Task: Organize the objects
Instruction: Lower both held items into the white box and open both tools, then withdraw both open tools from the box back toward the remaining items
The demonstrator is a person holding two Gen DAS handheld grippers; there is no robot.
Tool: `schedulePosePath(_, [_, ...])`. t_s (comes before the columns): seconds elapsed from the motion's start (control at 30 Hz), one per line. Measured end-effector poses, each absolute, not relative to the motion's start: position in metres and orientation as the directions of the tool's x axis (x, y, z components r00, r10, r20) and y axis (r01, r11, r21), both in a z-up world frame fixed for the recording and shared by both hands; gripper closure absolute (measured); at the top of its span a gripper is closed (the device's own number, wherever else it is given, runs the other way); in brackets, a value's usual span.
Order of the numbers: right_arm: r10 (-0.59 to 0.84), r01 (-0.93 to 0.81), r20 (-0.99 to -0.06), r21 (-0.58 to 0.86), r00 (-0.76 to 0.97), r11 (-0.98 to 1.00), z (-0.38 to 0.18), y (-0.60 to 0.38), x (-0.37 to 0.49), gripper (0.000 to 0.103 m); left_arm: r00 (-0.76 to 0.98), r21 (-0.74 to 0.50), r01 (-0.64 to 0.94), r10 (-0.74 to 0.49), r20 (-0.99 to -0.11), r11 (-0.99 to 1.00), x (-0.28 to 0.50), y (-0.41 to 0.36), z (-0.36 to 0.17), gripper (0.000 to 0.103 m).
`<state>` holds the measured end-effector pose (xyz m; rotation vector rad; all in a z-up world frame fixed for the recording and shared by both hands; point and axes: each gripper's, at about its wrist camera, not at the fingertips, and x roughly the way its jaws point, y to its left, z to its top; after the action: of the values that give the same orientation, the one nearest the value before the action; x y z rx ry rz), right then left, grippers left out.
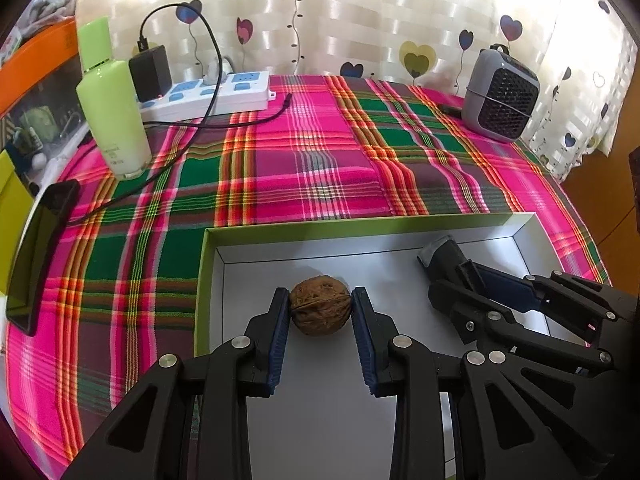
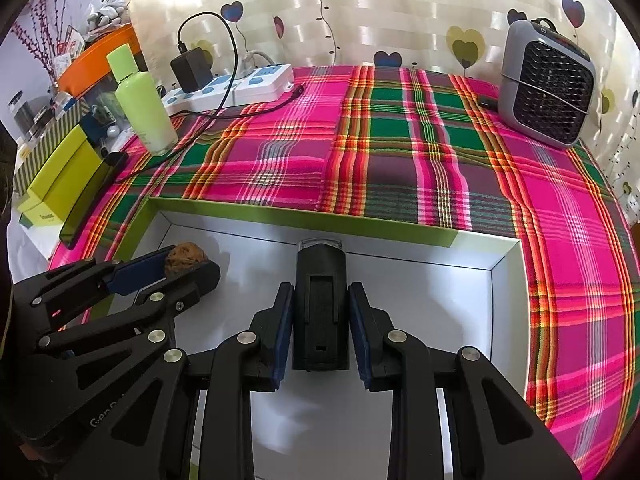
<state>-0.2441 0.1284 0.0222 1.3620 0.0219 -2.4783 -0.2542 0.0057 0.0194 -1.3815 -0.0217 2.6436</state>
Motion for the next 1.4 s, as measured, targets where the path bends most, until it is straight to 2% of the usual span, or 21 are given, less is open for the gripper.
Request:
schedulePosePath(0.4, [-0.262, 0.273, -0.825, 0.136, -0.502, -0.952, 0.022, 0.129, -0.243, 0.074, -0.560, -0.087, -0.130, 0.146, -0.815, -0.988, -0.255, 0.006, 0.019, 0.073])
schedulePosePath(0.67, [-0.258, 0.248, -0.824, 0.148, -0.504, -0.957, 0.022, 0.133, -0.242, 0.057, -0.563, -0.097, -0.111, 0.143, -0.814, -0.989, -0.253, 0.001, 0.021, 0.070])
schedulePosePath(0.73, [-0.258, 0.243, -0.824, 0.151, -0.505, -0.958, 0.023, 0.135, -0.241, 0.057, -0.565, -0.098, -0.108, 0.142, -0.813, -0.989, -0.252, -0.001, 0.022, 0.065])
schedulePosePath(0.93, [-0.239, 0.240, -0.817, 0.128, -0.524, -0.962, 0.029, 0.135, -0.235, 0.056, -0.574, -0.116, -0.108, 0.157, -0.804, -0.987, -0.243, -0.005, 0.029, 0.061])
schedulePosePath(1.4, [-0.233, 0.231, -0.791, 0.119, -0.566, -0.966, 0.044, 0.140, -0.203, 0.056, -0.619, -0.134, -0.090, 0.161, -0.769, -0.987, -0.206, -0.014, 0.047, 0.059])
